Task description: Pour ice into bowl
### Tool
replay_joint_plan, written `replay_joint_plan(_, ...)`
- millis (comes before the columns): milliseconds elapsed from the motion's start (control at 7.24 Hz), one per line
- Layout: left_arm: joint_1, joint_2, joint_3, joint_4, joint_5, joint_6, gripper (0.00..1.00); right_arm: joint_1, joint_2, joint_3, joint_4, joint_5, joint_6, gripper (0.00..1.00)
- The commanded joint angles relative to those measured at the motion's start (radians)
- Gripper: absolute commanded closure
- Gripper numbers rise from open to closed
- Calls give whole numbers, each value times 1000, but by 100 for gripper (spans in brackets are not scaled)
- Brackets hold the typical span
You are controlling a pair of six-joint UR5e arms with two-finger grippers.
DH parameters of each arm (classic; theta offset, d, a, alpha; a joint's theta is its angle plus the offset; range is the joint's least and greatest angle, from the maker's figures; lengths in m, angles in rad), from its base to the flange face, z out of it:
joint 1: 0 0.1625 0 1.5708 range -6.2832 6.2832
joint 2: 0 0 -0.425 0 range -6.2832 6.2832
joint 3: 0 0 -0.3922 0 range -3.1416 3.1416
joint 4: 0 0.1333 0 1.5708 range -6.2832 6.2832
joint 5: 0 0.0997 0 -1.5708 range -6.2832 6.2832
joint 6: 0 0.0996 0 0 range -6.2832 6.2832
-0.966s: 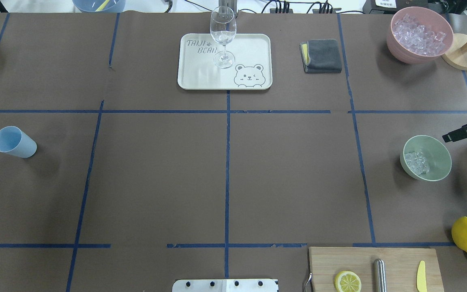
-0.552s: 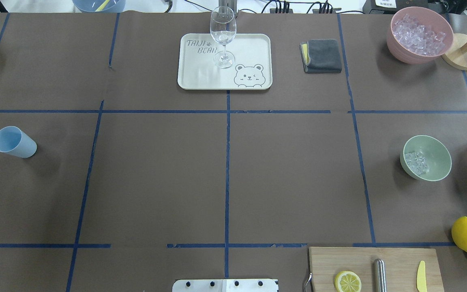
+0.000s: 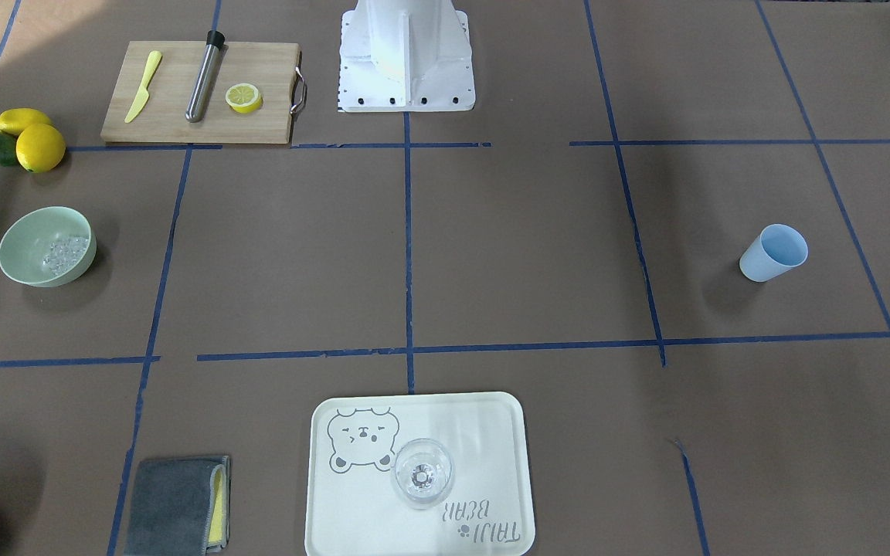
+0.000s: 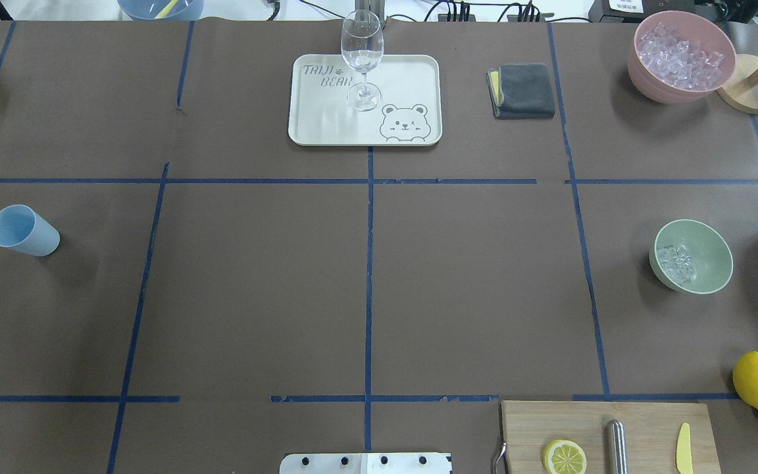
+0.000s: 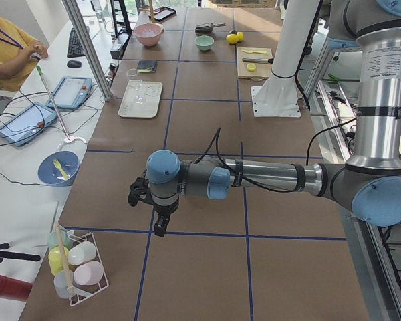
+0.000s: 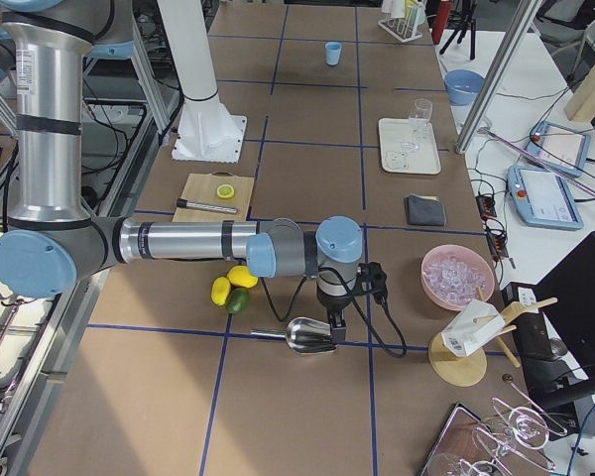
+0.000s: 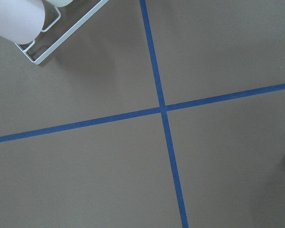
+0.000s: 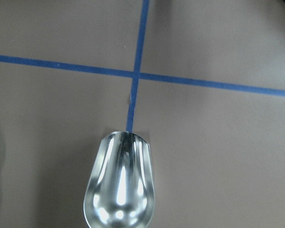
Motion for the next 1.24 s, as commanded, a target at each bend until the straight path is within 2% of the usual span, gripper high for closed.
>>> replay_joint_plan(0,0,0,0,2,-1,0,0,14,16,1,-37,4,-7,0)
replay_joint_plan(552,3,-1,-4,-1,-1,0,0,-7,-36,7,-33,3,-28,0)
replay_joint_plan(1104,6,-1,0,10,6,-2,0,-19,-30,12,-28,53,-11,0)
